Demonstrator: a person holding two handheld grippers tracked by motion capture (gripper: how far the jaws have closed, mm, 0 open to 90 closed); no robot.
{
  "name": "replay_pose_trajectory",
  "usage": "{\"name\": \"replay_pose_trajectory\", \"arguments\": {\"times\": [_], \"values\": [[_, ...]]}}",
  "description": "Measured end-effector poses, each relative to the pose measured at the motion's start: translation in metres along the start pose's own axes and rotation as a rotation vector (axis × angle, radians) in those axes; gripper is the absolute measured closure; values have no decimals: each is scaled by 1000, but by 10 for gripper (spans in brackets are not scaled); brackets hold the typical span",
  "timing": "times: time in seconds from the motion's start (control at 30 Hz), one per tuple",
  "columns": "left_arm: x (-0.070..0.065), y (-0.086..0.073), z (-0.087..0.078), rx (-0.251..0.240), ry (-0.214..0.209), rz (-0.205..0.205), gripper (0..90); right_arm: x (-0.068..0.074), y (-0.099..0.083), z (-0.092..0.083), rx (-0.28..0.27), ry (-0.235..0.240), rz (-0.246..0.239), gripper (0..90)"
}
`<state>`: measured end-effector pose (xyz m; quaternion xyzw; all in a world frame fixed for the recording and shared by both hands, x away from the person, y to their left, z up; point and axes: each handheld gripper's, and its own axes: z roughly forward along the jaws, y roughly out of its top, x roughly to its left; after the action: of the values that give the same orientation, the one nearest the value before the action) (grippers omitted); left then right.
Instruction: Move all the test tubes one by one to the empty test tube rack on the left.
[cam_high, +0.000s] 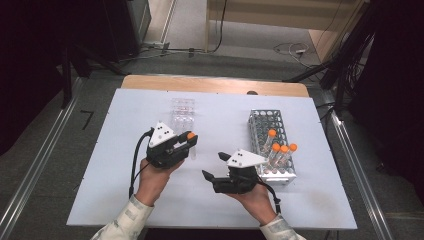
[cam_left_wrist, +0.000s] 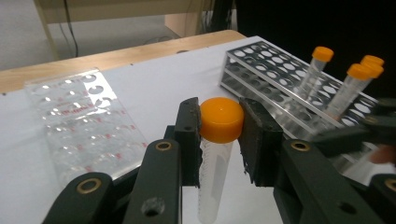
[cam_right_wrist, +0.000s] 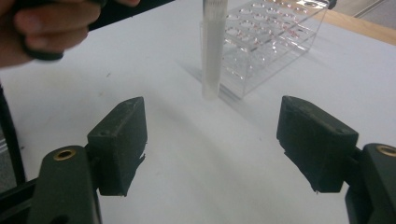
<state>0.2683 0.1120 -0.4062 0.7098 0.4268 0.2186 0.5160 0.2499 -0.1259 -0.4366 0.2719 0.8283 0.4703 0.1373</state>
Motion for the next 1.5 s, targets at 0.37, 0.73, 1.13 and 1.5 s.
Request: {"name": "replay_pose_trajectory", "arguments": {"times": [0.37, 0.73, 1.13, 1.5], "values": [[21, 23, 6, -9, 66, -15, 705, -2, -33, -50, -10, -15, 11, 206], [33, 39, 19, -12, 106, -27, 705, -10, -54, -80, -30, -41, 44, 197], [47, 49, 40, -23, 146, -42, 705, -16, -61, -88, -36, -62, 63, 198], [50, 45, 51, -9, 158, -41, 705, -18, -62, -91, -42, -66, 66, 199]]}}
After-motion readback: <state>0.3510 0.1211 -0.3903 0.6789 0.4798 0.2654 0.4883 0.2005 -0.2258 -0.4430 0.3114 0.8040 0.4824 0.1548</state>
